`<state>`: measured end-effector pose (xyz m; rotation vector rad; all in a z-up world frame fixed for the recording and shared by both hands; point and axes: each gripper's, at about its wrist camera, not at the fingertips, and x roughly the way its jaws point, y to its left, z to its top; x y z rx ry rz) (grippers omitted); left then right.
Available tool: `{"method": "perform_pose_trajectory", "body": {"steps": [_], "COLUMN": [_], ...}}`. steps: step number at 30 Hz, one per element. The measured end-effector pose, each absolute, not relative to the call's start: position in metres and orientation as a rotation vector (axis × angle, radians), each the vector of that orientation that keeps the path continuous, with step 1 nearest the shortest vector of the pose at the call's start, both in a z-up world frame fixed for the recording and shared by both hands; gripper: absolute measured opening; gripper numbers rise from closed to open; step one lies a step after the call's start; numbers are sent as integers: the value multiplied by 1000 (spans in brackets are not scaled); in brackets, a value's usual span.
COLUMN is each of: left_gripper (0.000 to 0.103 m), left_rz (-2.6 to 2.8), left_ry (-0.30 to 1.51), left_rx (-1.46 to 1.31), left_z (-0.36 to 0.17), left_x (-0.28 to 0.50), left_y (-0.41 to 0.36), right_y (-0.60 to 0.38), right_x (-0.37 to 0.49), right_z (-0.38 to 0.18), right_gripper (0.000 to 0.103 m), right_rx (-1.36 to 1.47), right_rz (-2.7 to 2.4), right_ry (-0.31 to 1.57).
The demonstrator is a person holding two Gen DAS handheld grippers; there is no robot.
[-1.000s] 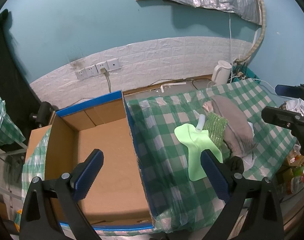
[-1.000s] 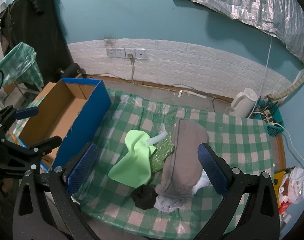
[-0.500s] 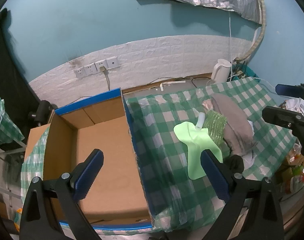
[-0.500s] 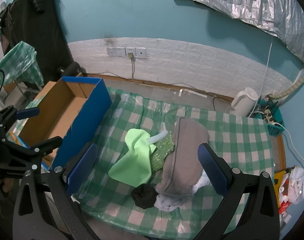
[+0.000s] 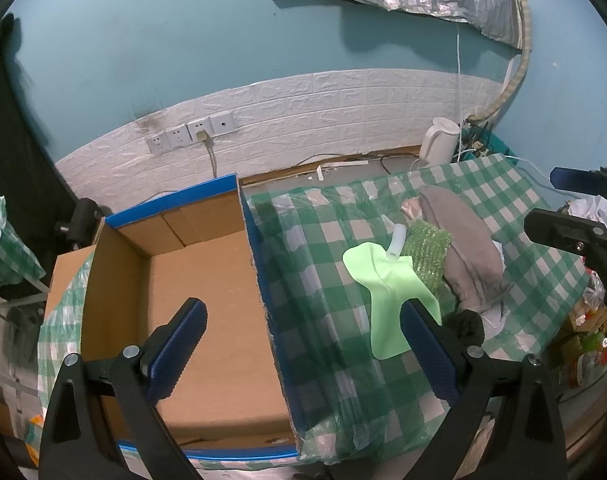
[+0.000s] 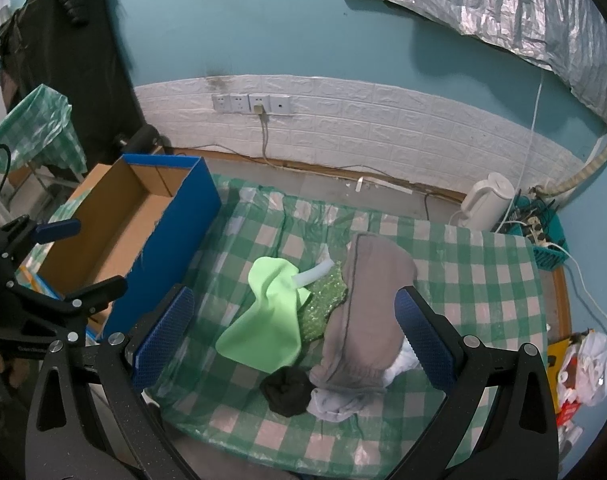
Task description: Organize soft objects
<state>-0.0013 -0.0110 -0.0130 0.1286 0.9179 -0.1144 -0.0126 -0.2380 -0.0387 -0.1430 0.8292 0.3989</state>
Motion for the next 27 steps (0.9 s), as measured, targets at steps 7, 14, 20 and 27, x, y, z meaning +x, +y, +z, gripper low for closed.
{"method": "perform_pose_trajectory", "body": {"steps": [7,14,20,27], "left_gripper": [98,98,98,98], "left_rz": [-124,-132,-136,-133], "left_ry": [925,932,950,977], "left_rx": [127,126,125,118], "left_z": [-14,-17,-20,-27], "left_x": [1,-1,2,5], "left_y": [-13,-14,-15,-15], "right_y": [-238,-239,-243,-247], "right_x": [-11,-10,-11,-8], "right_z": [-38,-38,-40,-45], "right_gripper": [101,101,101,101], "right_rx": [-144,-144,-142,-139], "right_rz": [398,397,396,389], "right_ry": [832,833,839,858]}}
